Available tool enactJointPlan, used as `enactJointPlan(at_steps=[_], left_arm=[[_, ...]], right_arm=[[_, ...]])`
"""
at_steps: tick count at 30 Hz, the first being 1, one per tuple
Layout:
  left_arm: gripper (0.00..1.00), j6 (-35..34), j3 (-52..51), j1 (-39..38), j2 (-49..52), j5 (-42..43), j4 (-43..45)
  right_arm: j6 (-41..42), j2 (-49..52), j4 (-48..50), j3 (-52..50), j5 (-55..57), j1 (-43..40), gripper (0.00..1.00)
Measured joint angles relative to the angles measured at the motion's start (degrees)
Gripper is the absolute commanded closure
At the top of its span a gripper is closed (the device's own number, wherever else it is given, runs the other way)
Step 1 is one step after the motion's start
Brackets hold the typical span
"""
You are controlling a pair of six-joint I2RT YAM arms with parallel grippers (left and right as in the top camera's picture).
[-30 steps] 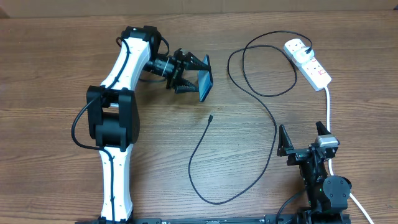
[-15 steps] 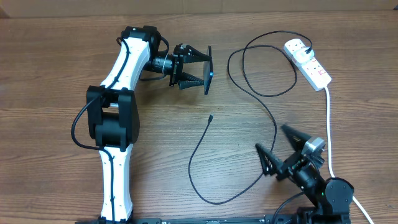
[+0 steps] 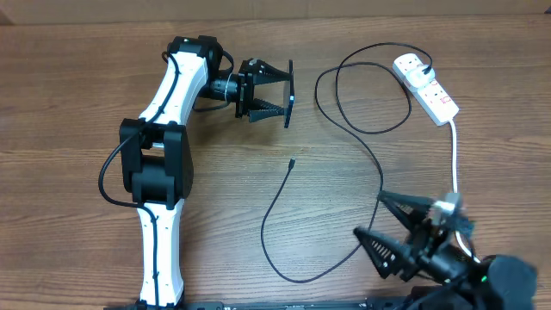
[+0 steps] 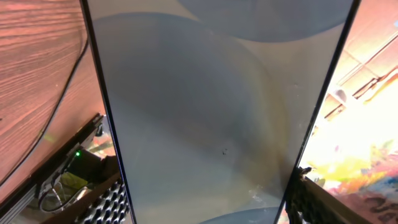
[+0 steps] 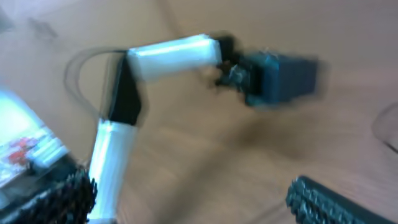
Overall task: Plug charger to phone and switch on socket
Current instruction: 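Move the right gripper toward the phone held by the left gripper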
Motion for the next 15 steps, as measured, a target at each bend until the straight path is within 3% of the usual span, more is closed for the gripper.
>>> enactJointPlan(at_steps=[4,15], left_arm=[[0.34,0.0,0.0,0.0,0.0,0.3,-0.2],[0.35,0.0,0.0,0.0,0.0,0.4,-0.4]], right_arm=[[-6.3,11.0,-14.5,12.9,9.5,0.0,0.0],[0.3,30.2,-9.7,17.3,0.2,1.6,0.0]])
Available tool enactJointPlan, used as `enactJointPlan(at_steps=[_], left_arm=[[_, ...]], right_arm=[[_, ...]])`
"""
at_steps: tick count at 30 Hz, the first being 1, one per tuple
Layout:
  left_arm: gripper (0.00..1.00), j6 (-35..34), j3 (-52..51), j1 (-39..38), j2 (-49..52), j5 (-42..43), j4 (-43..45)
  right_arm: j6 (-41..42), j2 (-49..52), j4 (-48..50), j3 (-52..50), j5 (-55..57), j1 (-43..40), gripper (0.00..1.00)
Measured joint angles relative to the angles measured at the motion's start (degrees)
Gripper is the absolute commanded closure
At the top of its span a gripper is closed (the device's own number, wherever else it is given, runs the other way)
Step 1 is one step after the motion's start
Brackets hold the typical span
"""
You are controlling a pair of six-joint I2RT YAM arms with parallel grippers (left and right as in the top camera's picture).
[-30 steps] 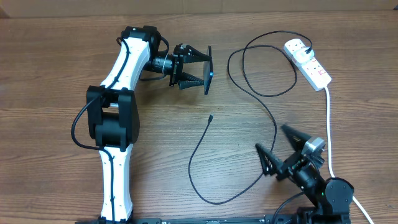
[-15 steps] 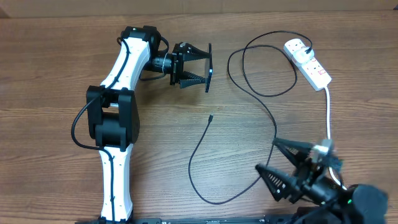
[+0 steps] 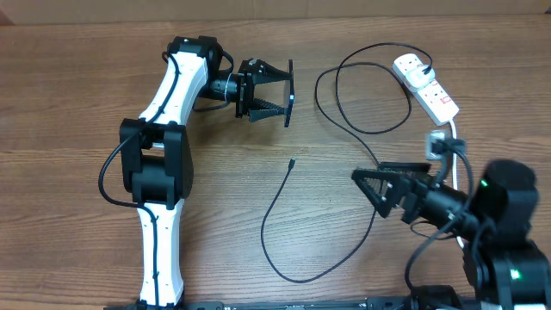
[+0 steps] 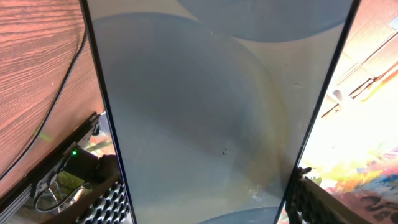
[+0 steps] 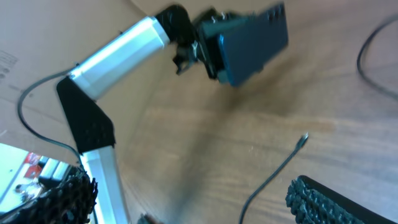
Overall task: Plug charger to phone and switch on socket
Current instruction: 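Move the right gripper toward the phone held by the left gripper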
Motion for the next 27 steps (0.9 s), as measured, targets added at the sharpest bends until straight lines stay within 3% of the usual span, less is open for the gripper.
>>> enactJointPlan(at_steps=[3,11,18,24,27], left_arm=[[0.35,0.0,0.0,0.0,0.0,0.0,0.0],[0.36,0.0,0.0,-0.3,0.0,0.0,0.0],[0.37,0.0,0.0,-1.2,0.0,0.0,0.0],[0.36,-0.1,0.0,-1.4,0.0,0.0,-0.7],[0.36,-0.2,0.0,-1.4,0.0,0.0,-1.5]], right_arm=[[1.0,4.0,-6.2,2.5,6.8,5.8,0.0],[9.0,22.8,-21.0,22.6,42.2,30.1,0.02],[17.2,39.6,-15.6,30.0,65.4,43.2,0.02],[19.3,45.6,-7.1,30.0,73.8,45.0,0.03],[19.8,45.5,-3.6,30.0,76.0,45.0,0.1]])
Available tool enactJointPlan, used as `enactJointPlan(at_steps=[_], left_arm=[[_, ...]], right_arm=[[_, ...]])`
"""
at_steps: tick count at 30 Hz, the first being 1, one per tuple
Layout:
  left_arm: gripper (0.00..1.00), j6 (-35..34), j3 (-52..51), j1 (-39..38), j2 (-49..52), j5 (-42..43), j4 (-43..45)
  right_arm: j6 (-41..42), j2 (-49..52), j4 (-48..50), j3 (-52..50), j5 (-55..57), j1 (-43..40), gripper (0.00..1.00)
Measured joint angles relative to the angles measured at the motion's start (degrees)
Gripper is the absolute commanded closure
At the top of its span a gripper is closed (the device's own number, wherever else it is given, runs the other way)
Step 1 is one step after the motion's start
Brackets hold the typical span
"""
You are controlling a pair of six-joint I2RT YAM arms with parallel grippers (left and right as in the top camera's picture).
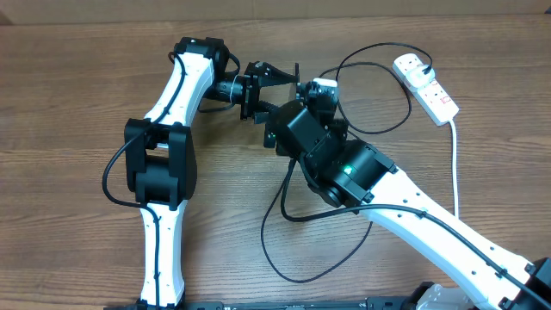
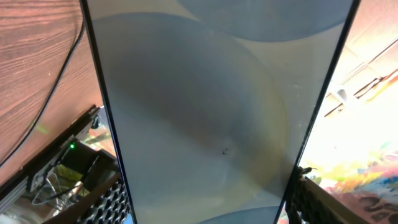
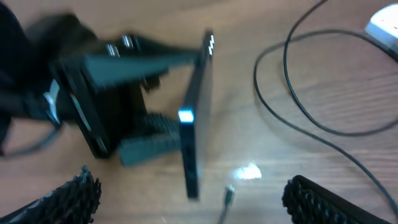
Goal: Plug charger to phone and switch on socket
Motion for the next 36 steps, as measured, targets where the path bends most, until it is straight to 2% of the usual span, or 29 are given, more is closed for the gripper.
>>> enactJointPlan(at_steps=[2,10,14,18,29,36], left_arm=[[0.36,0.0,0.0,0.0,0.0,0.0,-0.1],[0.36,0.0,0.0,0.0,0.0,0.0,-2.7],[0.36,0.0,0.0,-0.1,0.0,0.0,-2.8],[0.36,0.0,0.0,-0.5,0.0,0.0,-2.8],[0.37,0.0,0.0,-2.0,0.0,0.0,-2.8],[0.36,0.0,0.0,-2.0,0.0,0.0,-2.8]], right_arm=[[0.1,0.0,1.4,0.0,1.2,0.0,0.14],[-0.2,0.9,2.4,0.0,3.4,0.0,0.19],[-0.7,3.4,2.5,0.0,4.3,0.0,0.28],[-1.0,4.5,3.1,0.0,4.6,-0.3,0.3],[-1.0,6.3,3.6,0.0,5.3,-1.5,0.5],[-1.0,6.9,3.9,0.0,5.5,-1.9,0.57]])
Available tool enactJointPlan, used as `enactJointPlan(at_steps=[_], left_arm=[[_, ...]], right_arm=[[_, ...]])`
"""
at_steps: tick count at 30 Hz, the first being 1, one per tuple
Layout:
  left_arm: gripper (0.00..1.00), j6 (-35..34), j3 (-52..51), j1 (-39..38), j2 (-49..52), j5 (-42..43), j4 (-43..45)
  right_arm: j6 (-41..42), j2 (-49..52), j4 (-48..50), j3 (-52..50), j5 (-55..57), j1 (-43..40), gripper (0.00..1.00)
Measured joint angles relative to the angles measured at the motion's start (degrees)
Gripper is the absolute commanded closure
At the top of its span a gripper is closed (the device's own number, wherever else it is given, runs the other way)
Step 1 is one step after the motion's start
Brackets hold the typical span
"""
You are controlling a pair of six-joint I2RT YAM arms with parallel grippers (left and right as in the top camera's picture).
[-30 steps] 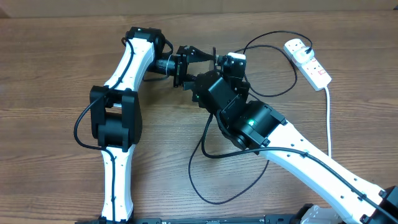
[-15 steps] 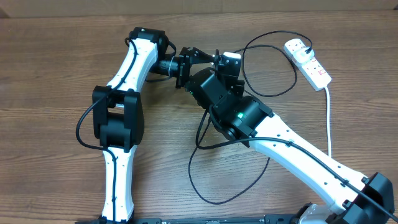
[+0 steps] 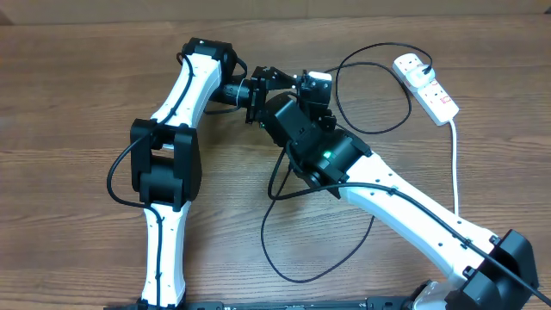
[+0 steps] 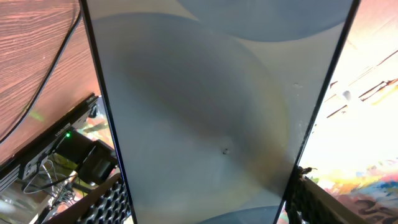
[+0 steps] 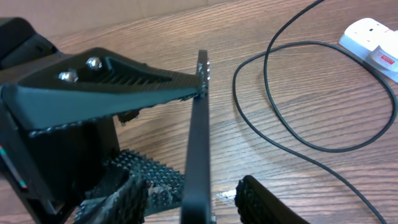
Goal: Plug charger to phone and switch on socket
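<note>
In the left wrist view the phone [image 4: 211,112] fills the picture, its dark screen facing the camera. My left gripper [image 4: 208,202] is shut on its two long edges. It holds the phone on edge above the table at the back centre, where the left gripper [image 3: 269,84] shows from overhead. The right wrist view has the phone [image 5: 200,124] edge-on, with my right gripper [image 5: 193,199] open and one finger on either side of it, not touching. The black charger cable [image 3: 301,277] lies looped on the table, its plug end hidden under my right arm [image 3: 318,151]. The white socket strip [image 3: 428,86] lies at the back right.
The cable's far loops [image 5: 280,93] curl between the phone and the socket strip [image 5: 373,37]. The strip's white lead [image 3: 454,164] runs down the right side toward the front edge. My right arm crosses the middle of the wooden table [image 3: 69,172] diagonally.
My right gripper has come closer to the phone; its fingers now stand on either side of the phone's edge and nearer together. The left gripper still holds the phone, shifted slightly.
My left gripper held the phone on edge at the back centre throughout. The right arm was first low at the front right corner, then raised at the right facing the phone, then stretched across the cable to the phone. Now its open fingers straddle the phone.
</note>
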Motion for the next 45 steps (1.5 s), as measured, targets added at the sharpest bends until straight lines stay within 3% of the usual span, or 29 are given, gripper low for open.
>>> enactJointPlan(at_steps=[12,45], left_arm=[[0.36,0.0,0.0,0.0,0.0,0.0,0.0],[0.36,2.8,0.0,0.0,0.0,0.0,0.2]], right_arm=[[0.0,0.0,0.0,0.0,0.2,-0.3,0.71],[0.1,0.0,0.0,0.0,-1.2,-0.3,0.8]])
